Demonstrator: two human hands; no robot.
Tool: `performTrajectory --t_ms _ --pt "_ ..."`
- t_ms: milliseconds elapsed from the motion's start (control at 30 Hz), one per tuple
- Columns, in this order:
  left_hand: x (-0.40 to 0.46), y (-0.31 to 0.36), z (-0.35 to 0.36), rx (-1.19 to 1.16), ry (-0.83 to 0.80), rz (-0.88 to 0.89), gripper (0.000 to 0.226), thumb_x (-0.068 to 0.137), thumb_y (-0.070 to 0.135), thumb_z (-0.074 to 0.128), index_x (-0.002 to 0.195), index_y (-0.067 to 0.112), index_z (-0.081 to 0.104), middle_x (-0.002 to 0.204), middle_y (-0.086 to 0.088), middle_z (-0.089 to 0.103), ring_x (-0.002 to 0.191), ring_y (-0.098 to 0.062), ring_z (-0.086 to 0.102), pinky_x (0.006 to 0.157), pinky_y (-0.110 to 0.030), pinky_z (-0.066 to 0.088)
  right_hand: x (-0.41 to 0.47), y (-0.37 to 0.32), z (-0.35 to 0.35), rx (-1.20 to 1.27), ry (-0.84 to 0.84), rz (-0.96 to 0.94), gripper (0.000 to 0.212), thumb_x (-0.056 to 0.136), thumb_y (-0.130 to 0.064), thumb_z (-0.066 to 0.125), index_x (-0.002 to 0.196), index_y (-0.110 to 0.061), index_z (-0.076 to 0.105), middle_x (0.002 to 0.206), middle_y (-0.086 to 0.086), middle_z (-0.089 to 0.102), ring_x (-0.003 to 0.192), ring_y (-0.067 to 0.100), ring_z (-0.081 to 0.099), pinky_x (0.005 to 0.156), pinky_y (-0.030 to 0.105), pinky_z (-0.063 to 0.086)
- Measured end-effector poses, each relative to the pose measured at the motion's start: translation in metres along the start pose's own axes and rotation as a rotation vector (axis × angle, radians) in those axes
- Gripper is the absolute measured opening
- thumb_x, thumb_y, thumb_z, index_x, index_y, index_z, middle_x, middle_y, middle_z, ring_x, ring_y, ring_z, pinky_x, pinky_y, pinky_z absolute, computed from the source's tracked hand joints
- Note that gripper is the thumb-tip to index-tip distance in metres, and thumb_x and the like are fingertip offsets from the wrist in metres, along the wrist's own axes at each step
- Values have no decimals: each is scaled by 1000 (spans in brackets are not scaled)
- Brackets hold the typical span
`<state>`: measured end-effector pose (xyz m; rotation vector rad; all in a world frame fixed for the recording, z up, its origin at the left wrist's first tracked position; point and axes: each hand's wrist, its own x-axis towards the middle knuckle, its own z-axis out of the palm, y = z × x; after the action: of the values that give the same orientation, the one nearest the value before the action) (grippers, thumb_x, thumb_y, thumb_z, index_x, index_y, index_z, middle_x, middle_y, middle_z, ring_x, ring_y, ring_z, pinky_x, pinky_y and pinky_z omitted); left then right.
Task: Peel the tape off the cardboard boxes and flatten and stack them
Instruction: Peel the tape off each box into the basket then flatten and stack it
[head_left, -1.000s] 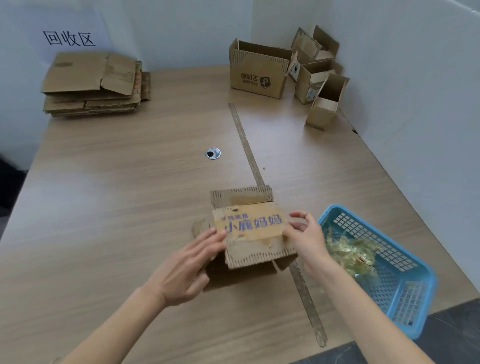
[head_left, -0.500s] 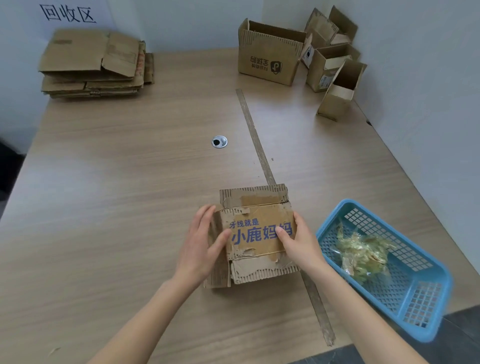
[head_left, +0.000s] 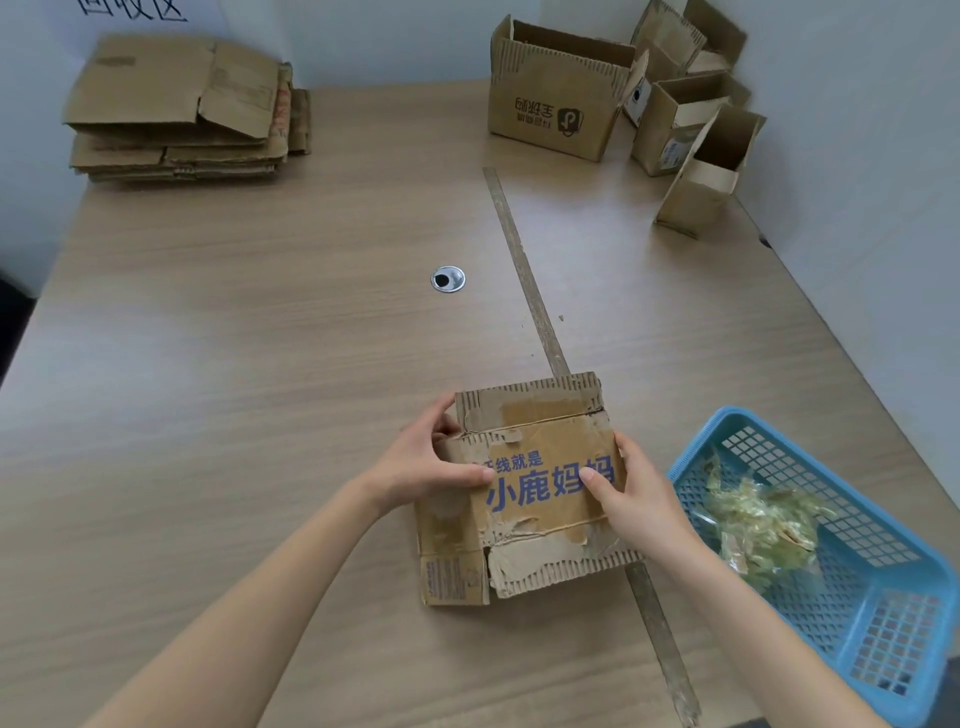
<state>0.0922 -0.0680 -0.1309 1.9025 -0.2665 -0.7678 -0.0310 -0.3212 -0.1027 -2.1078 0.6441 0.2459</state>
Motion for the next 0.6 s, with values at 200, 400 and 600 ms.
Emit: performTrajectory --t_ms 200,400,600 --pt "-16 -35 15 502 355 137 94 68 63 84 147 30 45 144 8 46 135 -17 41 114 -39 28 -9 10 11 -147 85 -74 77 95 -26 68 159 -26 24 150 -1 46 136 18 48 115 43 40" --pt "-31 -54 48 778 412 194 64 100 60 44 156 29 38 168 6 23 157 -13 8 127 -40 -2 -15 36 60 -666 -11 -422 63 106 -48 31 162 -38 3 170 -4 -14 156 13 -15 127 46 7" --pt "-35 -58 68 981 446 133 75 96 69 31 162 34 20 171 0 10 158 -21 4 126 -54 9 -14 49 80 -733 144 -437 63 104 -53 32 162 -35 16 171 4 5 158 23 6 123 57 16"
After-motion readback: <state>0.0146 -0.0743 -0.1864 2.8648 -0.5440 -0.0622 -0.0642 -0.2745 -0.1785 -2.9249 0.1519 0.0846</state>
